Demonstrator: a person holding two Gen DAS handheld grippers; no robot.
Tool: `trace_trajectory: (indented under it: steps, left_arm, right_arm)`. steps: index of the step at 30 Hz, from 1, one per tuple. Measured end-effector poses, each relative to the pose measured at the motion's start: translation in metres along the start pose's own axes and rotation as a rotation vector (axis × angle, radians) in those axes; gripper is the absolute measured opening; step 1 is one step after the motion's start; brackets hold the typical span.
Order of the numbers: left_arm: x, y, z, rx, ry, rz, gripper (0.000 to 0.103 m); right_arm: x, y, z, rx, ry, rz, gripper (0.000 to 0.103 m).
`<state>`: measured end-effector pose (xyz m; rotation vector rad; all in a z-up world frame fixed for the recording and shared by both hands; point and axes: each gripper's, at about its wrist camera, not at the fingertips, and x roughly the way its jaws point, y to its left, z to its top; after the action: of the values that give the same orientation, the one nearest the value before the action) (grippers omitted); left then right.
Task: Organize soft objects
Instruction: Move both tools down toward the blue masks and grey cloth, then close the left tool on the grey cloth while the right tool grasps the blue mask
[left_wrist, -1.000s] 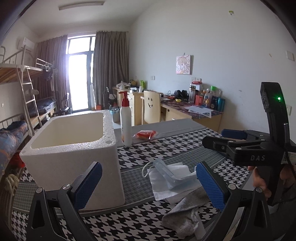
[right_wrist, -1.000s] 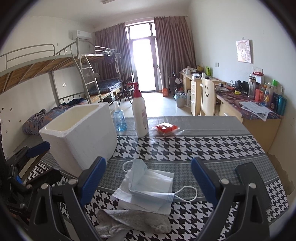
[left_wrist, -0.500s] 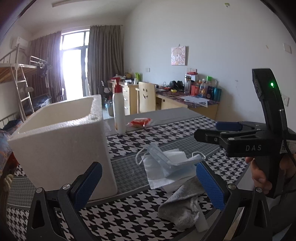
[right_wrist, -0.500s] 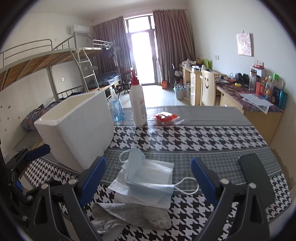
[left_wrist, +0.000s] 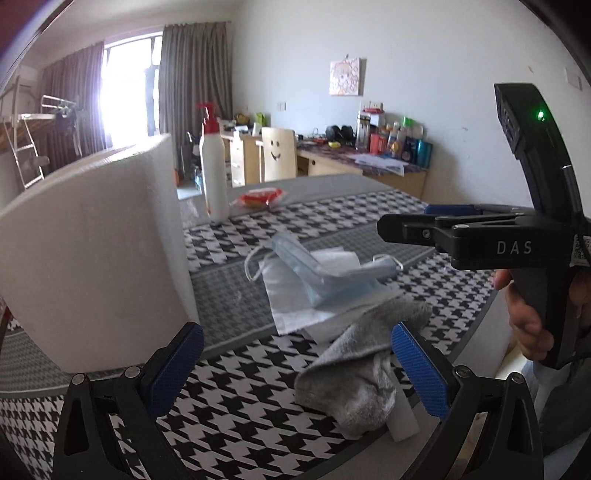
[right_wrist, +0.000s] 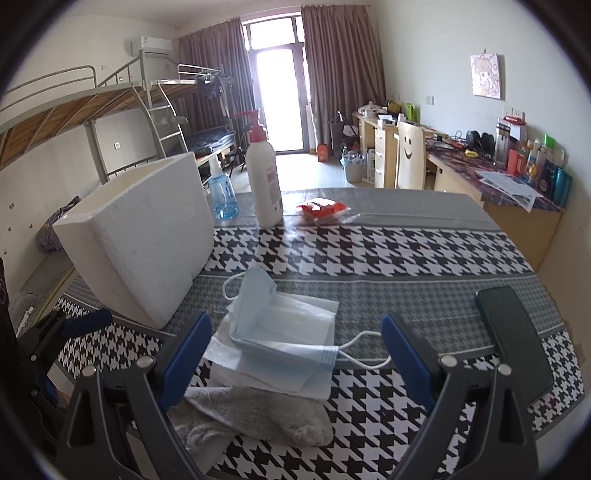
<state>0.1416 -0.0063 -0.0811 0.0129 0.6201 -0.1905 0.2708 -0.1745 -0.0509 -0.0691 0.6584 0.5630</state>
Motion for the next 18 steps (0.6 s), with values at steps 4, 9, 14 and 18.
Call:
trace_trajectory:
  steps: [4,9,14,18]
  left_arm:
    - [0.008,-0.001,-0.003,-0.011,0.039,-0.019,0.102]
    - [0.02,-0.004,-0.008,-0.013,0.09,-0.038,0.094]
    - [0.03,-0.004,-0.012,-0.021,0.139,-0.064,0.083]
    - [0.035,-0.004,-0.014,-0.028,0.154,-0.077,0.08]
  right_arm:
    - [0.002,0.0,-0.004,-0.009,0.017,-0.007,0.095]
    - [0.005,0.001,-0.006,-0.012,0.033,-0.004,0.095]
    - [0.011,0.005,-0.008,-0.024,0.051,0.001,0.095]
    - [0.016,0.007,-0.009,-0.03,0.067,0.006,0.095]
